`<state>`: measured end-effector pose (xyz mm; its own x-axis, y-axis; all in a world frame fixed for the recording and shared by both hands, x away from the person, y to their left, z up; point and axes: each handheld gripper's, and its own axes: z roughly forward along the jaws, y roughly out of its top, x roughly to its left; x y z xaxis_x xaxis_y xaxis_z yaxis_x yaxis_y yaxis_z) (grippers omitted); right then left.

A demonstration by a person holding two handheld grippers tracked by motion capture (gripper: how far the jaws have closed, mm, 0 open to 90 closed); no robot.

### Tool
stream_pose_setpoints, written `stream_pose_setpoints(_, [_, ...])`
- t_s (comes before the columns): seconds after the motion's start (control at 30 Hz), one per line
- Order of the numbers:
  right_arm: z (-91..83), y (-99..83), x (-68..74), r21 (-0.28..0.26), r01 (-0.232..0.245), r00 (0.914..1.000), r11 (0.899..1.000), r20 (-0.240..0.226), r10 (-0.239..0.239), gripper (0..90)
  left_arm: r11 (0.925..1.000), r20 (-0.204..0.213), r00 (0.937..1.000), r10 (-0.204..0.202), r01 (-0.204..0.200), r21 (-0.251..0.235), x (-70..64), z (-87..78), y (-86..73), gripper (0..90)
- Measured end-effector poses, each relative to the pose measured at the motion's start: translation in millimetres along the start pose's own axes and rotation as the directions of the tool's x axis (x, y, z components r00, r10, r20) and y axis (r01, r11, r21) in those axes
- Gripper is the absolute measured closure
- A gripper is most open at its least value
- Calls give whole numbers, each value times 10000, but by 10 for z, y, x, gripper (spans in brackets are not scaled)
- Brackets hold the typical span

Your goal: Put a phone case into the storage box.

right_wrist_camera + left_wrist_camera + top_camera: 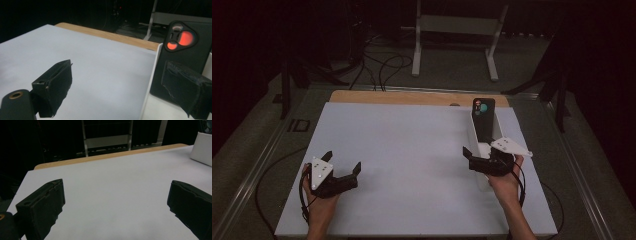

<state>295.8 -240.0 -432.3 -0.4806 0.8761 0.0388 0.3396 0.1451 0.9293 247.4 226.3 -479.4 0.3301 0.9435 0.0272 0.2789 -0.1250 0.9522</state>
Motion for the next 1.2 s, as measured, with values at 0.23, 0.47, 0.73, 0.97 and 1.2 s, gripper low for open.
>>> stream_pose_setpoints(0.23, [-157, -165, -15, -581, 83, 9998, 9983, 209, -71, 94, 9999, 138, 9998, -128, 129, -57, 11, -10, 2, 16])
stream_pose_setpoints(0.47, [-250, -314, 36, -784, 334, 9994, 9964, -15, -337, 94, 9997, 226, 9995, -216, 219, -121, 23, -16, 1, 16])
stream_pose_setpoints(0.73, [-281, -461, 111, -902, 467, 9988, 9948, -112, -479, 94, 9996, 444, 9989, -174, 184, -227, 3, -35, 4, 16])
stream_pose_setpoints(0.97, [-314, -526, 105, -1095, 398, 9991, 9932, -99, -411, 94, 9997, 625, 9980, 69, -55, -230, -23, -57, -17, 15])
stream_pose_setpoints(1.2, [-293, -558, 103, -1010, 394, 9989, 9941, -197, -416, 94, 9998, 678, 9975, 182, -174, -124, -58, -29, -30, 15])
